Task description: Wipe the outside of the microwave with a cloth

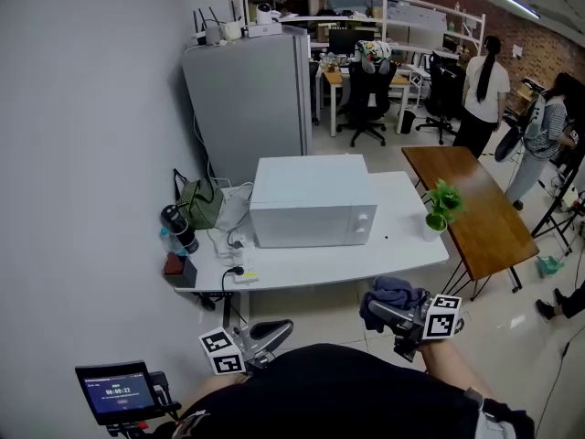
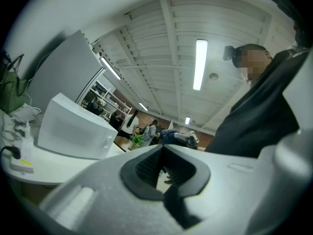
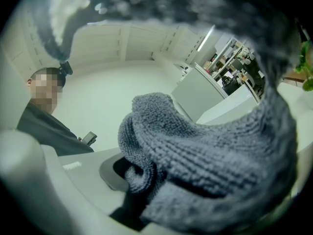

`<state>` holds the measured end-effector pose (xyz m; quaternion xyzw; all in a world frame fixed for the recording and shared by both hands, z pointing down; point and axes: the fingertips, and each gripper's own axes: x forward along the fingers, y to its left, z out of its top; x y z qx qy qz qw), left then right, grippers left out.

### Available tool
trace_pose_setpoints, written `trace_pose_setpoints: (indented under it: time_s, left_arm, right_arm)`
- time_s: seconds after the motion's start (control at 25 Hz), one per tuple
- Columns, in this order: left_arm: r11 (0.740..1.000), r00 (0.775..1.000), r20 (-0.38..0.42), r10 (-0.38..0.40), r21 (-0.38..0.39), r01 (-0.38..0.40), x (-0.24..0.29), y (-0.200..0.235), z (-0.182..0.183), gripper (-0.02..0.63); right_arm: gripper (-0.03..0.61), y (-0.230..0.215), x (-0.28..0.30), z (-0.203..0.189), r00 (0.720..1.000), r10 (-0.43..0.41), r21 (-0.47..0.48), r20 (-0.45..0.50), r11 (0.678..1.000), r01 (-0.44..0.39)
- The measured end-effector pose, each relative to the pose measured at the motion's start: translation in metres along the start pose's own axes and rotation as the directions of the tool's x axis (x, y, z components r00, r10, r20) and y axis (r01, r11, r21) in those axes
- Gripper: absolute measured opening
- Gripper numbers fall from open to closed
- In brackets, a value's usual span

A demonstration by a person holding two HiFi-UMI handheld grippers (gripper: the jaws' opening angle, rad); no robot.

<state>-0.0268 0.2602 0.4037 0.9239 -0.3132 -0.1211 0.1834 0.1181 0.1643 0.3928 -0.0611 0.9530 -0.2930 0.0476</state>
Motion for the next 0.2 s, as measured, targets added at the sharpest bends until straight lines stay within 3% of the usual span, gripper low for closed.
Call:
trace_pose_setpoints:
  time_s: [0.2]
  left_arm:
    - [1.0, 1.0, -0.011, 0.009, -0.015, -0.009, 0.0018, -0.0055, -0.0036, 0.003]
  right_arm:
    - [0.133, 0.0037, -0.0064, 0.0029, 1.0, 0.004, 0.01, 0.012, 1.0, -0.004]
